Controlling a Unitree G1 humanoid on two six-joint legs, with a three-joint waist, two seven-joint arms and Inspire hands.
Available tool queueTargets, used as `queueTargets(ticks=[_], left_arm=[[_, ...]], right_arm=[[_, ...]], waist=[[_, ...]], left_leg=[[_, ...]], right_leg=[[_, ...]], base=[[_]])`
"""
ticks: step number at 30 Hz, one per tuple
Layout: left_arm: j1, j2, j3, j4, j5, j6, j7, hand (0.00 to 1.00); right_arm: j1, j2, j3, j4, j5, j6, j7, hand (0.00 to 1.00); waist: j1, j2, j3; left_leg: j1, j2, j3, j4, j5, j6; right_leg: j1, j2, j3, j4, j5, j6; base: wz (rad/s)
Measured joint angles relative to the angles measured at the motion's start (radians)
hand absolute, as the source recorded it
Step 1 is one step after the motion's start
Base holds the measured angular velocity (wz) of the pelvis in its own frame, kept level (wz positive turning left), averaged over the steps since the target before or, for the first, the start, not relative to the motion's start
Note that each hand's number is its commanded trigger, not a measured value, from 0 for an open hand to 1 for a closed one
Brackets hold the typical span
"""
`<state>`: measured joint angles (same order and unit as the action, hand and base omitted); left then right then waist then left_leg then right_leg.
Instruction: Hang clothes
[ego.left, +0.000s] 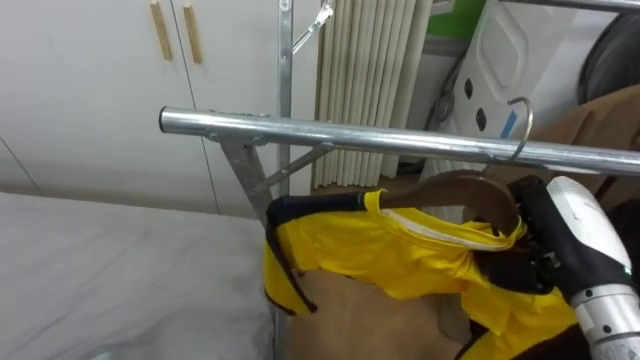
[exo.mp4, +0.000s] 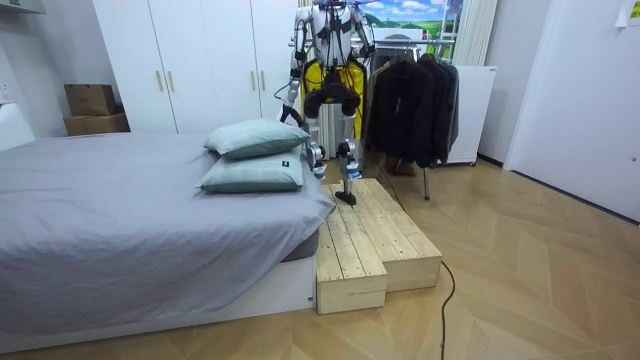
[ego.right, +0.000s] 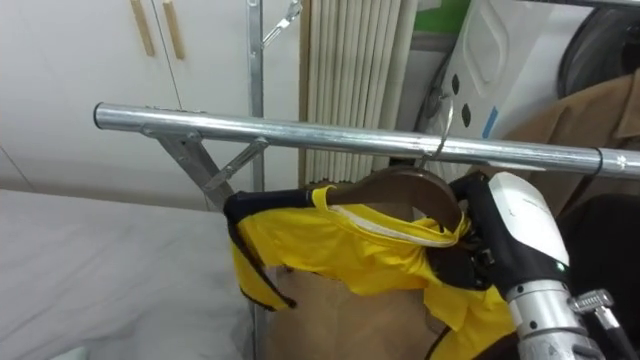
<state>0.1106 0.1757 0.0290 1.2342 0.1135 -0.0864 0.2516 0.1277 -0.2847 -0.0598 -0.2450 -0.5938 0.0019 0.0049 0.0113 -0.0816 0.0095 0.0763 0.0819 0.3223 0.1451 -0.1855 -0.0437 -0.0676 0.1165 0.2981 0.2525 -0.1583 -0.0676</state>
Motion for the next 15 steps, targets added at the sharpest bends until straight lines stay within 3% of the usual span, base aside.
queueTargets(ticks=[5,15], left_arm=[[0.004,0.000,0.007,0.017,0.000,0.002,0.000,0.00],[0.009,0.000,0.009,0.011,0.037,-0.002,0.000,0.00]], right_arm=[[0.000,0.001,0.000,0.000,0.003,0.000,0.000,1.00],[-0.012,-0.001,0.000,-0.002,0.006,-0.001,0.035,1.00]], waist=[[0.003,-0.006,0.0021],[0.024,-0.011,-0.0031]], left_leg=[[0.015,0.000,-0.001,-0.001,0.000,0.000],[0.013,0.000,-0.007,-0.001,0.000,0.000]], right_leg=[[0.020,-0.001,-0.003,-0.011,0.000,0.000],[0.019,-0.003,-0.007,-0.011,0.001,-0.001]], base=[[0.00],[0.01]])
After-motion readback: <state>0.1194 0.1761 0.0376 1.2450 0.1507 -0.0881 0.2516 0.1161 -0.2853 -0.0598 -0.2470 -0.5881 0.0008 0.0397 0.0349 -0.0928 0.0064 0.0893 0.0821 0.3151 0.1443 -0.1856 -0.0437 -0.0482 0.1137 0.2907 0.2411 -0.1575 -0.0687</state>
